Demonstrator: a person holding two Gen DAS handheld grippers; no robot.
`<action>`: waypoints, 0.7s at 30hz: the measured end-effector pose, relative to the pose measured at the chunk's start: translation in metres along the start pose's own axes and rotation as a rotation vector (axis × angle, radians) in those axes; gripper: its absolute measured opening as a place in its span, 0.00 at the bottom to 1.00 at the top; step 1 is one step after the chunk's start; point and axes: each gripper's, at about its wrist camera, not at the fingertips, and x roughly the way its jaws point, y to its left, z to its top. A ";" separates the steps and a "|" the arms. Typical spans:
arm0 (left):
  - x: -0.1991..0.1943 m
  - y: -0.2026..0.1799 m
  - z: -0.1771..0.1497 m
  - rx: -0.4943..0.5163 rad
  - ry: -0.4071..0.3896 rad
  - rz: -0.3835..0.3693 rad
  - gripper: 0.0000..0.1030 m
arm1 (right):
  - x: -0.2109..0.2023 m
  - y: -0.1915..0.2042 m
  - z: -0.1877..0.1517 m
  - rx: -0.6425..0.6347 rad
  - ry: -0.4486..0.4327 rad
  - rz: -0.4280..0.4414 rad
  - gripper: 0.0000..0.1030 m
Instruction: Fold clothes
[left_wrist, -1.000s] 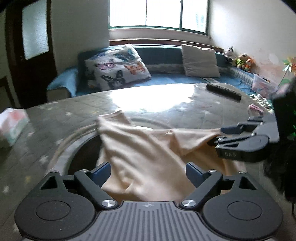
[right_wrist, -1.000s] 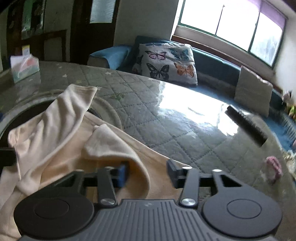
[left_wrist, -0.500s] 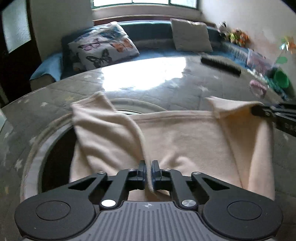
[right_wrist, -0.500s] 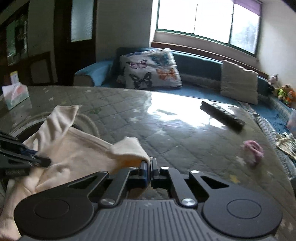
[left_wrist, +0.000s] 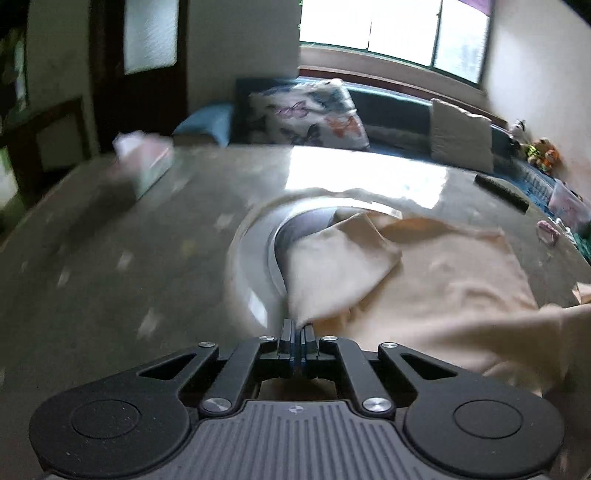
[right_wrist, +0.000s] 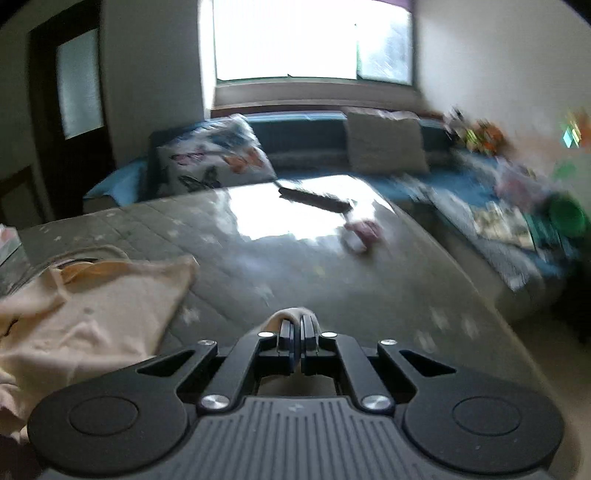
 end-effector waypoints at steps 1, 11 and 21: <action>-0.007 0.006 -0.011 -0.007 0.016 0.005 0.03 | -0.002 -0.005 -0.010 0.018 0.017 -0.014 0.03; -0.095 -0.013 -0.066 0.053 -0.024 0.052 0.42 | 0.015 -0.048 -0.042 0.038 0.118 -0.090 0.34; -0.125 -0.172 -0.100 0.278 -0.013 -0.088 0.42 | 0.031 -0.076 -0.030 -0.028 0.100 -0.147 0.43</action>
